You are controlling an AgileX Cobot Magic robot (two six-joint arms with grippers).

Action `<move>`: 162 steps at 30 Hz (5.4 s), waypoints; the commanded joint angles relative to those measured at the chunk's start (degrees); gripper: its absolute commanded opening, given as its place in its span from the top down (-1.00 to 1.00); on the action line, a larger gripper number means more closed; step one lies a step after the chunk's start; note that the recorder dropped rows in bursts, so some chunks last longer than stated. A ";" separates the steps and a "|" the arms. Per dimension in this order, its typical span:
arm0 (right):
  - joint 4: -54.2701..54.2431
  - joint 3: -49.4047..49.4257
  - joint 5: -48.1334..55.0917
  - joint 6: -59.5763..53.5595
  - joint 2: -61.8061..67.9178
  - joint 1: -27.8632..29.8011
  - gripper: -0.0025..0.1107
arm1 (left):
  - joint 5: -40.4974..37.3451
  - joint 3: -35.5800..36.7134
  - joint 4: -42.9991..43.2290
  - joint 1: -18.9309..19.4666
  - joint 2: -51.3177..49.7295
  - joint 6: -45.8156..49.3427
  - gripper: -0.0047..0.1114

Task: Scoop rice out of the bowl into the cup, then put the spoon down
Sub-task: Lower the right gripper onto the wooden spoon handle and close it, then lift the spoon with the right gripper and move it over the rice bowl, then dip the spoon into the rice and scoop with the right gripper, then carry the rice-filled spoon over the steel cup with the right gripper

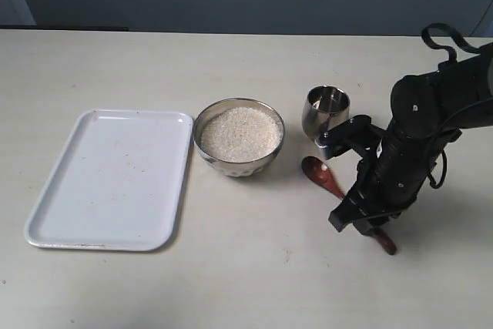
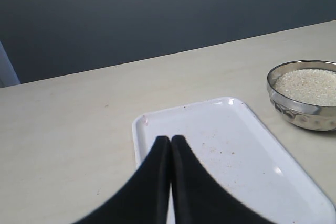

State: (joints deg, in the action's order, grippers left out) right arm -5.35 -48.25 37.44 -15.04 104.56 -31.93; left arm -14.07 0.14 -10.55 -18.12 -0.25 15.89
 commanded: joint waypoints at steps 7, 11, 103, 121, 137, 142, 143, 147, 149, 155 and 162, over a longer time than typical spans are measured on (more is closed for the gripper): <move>-0.84 -0.37 4.91 -3.06 0.90 -0.09 0.96 | 0.64 -0.14 -0.13 -0.26 0.25 -0.31 0.91; -0.59 -2.42 13.81 -3.31 -1.78 -0.09 0.97 | 0.64 -0.14 -0.13 -0.26 0.25 -0.31 0.91; 44.44 -35.52 26.31 -10.36 14.99 -25.75 0.97 | 0.64 -0.14 -0.03 -0.26 0.25 -0.31 0.91; 33.13 -35.52 27.40 -10.36 12.79 -21.14 0.97 | 0.64 -0.14 -0.03 -0.26 0.25 -0.31 0.91; 23.58 -35.52 28.00 -9.52 8.86 -15.64 0.97 | 0.64 -0.14 -0.03 -0.26 0.25 -0.31 0.91; 21.65 -35.52 30.07 -9.39 5.80 -11.25 0.97 | 0.64 -0.14 -0.03 -0.26 0.25 -0.31 0.91; 21.75 -35.52 31.10 -9.39 5.54 -10.17 0.97 | 0.64 -0.14 -0.03 -0.26 0.25 -0.31 0.91; 21.22 -35.52 32.53 -10.01 3.60 -6.05 0.97 | 0.64 -0.14 -0.03 -0.26 0.25 -0.31 0.91; 21.08 -35.52 32.53 -11.03 2.54 -3.99 0.97 | 0.64 -0.14 -0.03 -0.26 0.25 -0.31 0.91; 21.45 -35.52 32.53 -11.80 2.44 -0.72 0.97 | 0.64 -0.14 -0.03 -0.26 0.25 -0.31 0.91; 24.43 -35.52 32.53 -11.94 2.44 -0.11 0.97 | 0.64 -0.14 -0.03 -0.26 0.25 -0.31 0.91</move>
State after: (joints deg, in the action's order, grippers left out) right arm 17.44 -83.57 69.73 -26.49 107.71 -32.42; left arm -14.07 0.14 -10.55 -18.12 -0.25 15.89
